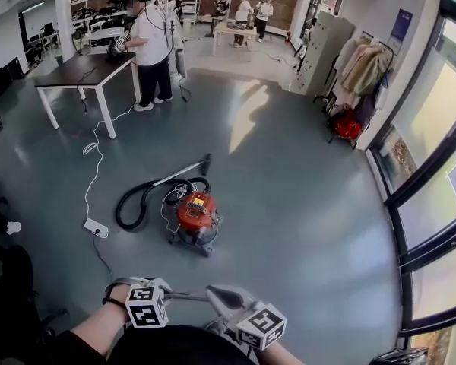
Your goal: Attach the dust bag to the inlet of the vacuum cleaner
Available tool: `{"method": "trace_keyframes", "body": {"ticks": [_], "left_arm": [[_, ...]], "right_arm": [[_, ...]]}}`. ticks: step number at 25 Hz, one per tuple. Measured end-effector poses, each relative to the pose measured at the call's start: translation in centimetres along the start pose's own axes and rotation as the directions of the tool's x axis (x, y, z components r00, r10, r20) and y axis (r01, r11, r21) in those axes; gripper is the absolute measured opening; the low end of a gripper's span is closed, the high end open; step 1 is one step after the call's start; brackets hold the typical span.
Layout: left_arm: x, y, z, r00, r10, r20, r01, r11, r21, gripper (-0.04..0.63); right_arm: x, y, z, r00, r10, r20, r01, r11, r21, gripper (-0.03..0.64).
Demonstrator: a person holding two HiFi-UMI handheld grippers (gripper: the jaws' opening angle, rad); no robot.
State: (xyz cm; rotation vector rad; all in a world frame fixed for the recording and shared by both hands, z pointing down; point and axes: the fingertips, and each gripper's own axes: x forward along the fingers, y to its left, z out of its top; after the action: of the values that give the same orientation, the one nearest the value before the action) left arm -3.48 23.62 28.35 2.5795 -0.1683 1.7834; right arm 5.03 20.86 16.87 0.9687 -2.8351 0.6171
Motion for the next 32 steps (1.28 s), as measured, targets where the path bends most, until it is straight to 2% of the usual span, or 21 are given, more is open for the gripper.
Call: {"method": "trace_keyframes", "body": {"ticks": [6,11,18,26,32], "left_arm": [[1.3,-0.5,1.9,0.999,0.028,-0.015,-0.029,0.999,-0.031,0.038],[2.4,-0.5,2.2,0.999,0.041,-0.033,-0.041,0.999,-0.021,0.038],[3.3,2.1,2.1,1.000,0.020,0.008,-0.020,1.000,-0.011,0.038],[4.0,8.4,-1.9,0.997,-0.046,0.056,0.041,0.996,0.079,0.038],[4.2,13.3,-6.1,0.993,-0.106,0.061,0.094,0.980,0.173,0.038]], "right_arm": [[-2.7,-1.9,-0.8,0.999,0.021,-0.028,-0.021,1.000,-0.001,-0.006],[-3.2,-3.0,-1.4,0.999,0.024,-0.046,-0.024,1.000,0.004,-0.006],[-0.9,-4.1,-1.2,0.997,-0.003,-0.078,0.003,1.000,0.010,-0.006],[7.0,-5.6,-0.6,0.984,-0.105,-0.142,0.108,0.994,0.018,-0.006],[13.2,-7.0,0.1,0.965,-0.189,-0.184,0.202,0.978,0.052,-0.006]]}}
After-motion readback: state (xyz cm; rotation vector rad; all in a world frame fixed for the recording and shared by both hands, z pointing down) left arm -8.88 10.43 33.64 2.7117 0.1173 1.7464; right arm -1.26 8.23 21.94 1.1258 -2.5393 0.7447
